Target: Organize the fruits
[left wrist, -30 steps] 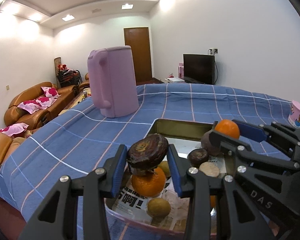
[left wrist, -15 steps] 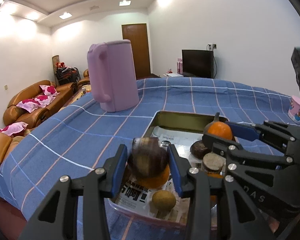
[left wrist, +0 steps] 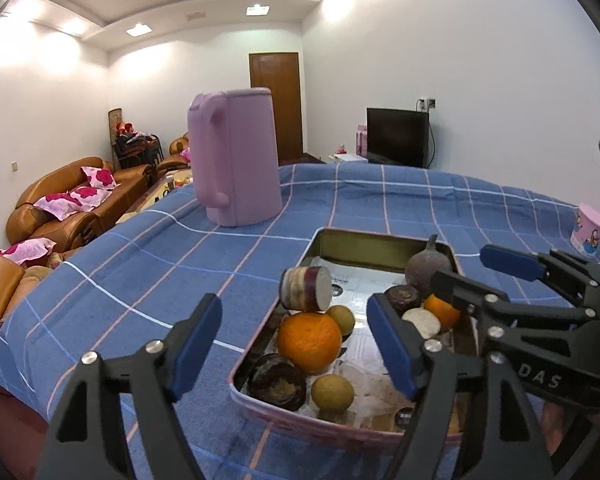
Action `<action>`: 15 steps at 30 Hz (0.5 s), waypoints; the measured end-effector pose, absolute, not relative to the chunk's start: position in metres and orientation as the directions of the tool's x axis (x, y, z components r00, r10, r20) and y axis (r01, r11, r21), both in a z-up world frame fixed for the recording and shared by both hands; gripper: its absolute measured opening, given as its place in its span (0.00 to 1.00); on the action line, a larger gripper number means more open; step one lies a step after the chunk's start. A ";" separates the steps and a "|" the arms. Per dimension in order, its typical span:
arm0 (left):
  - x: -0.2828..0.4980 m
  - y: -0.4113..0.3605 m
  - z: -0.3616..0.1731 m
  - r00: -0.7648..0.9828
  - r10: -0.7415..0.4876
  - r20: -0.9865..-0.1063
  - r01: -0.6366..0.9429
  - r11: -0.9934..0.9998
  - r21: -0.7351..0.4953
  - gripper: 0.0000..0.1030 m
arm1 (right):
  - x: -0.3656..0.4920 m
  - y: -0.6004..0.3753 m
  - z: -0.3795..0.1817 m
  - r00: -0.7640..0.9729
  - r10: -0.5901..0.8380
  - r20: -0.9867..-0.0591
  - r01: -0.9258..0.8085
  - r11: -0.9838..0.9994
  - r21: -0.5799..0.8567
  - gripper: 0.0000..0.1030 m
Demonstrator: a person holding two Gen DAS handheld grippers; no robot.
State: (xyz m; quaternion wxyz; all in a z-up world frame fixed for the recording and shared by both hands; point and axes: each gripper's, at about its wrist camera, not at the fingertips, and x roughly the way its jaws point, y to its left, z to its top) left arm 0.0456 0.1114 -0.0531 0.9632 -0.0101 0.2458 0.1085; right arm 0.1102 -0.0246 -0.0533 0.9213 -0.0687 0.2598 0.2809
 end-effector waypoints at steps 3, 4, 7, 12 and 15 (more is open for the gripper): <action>0.040 0.108 -0.049 0.864 0.198 -0.463 -0.208 0.978 0.030 0.75 | 0.099 -0.034 -0.047 0.730 0.469 -0.497 -0.534 0.845 0.013 0.62; 0.038 0.108 -0.047 0.866 0.196 -0.460 -0.207 0.978 0.026 0.75 | 0.096 -0.037 -0.045 0.735 0.468 -0.491 -0.530 0.848 0.015 0.63; 0.034 0.107 -0.043 0.870 0.185 -0.458 -0.200 0.980 0.015 0.77 | 0.086 -0.045 -0.039 0.760 0.447 -0.471 -0.509 0.861 -0.003 0.67; 0.028 0.104 -0.036 0.877 0.184 -0.443 -0.202 0.979 0.006 0.77 | 0.071 -0.059 -0.029 0.789 0.430 -0.438 -0.483 0.876 -0.009 0.67; 0.024 0.101 -0.033 0.883 0.180 -0.433 -0.197 0.980 0.005 0.77 | 0.063 -0.064 -0.024 0.805 0.421 -0.417 -0.472 0.881 -0.020 0.67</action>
